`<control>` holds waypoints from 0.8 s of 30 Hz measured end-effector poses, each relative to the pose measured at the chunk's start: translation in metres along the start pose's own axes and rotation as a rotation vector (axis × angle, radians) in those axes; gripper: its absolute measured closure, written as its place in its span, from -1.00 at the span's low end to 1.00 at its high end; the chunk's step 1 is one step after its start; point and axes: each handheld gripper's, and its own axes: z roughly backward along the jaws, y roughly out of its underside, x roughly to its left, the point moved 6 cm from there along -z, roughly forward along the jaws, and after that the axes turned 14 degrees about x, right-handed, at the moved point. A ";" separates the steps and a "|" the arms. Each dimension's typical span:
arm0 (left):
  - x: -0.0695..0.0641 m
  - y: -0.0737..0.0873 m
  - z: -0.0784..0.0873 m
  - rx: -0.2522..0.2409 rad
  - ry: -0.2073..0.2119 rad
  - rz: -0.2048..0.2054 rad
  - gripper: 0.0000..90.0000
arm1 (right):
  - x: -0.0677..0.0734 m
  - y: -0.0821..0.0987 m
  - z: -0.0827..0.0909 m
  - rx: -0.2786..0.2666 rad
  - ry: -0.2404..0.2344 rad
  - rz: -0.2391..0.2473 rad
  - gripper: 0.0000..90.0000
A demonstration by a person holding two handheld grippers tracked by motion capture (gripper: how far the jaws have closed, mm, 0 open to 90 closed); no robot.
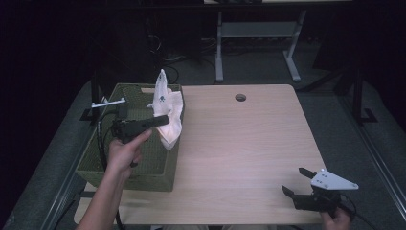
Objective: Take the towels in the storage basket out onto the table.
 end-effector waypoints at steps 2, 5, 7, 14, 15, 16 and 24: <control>-0.003 -0.002 -0.004 0.001 0.003 -0.004 0.62 | 0.000 0.000 0.000 0.002 -0.001 0.002 -0.70; -0.006 -0.005 -0.012 0.013 0.004 -0.012 0.62 | -0.001 0.001 0.000 0.004 -0.003 0.008 -0.70; -0.007 -0.007 -0.019 0.023 0.006 -0.015 0.62 | -0.001 0.001 0.000 0.000 -0.003 0.005 -0.70; -0.010 -0.009 -0.039 0.047 0.022 -0.014 0.62 | -0.003 0.002 0.000 -0.015 -0.006 0.000 -0.70; -0.011 -0.009 -0.041 0.045 0.023 -0.020 0.62 | -0.003 0.002 0.000 -0.016 -0.006 0.000 -0.70; -0.011 -0.010 -0.044 0.044 0.028 -0.018 0.62 | -0.003 0.002 0.000 -0.017 -0.006 0.001 -0.70; -0.014 -0.010 -0.062 0.060 0.041 -0.014 0.62 | -0.003 0.002 -0.003 -0.010 -0.002 0.001 -0.70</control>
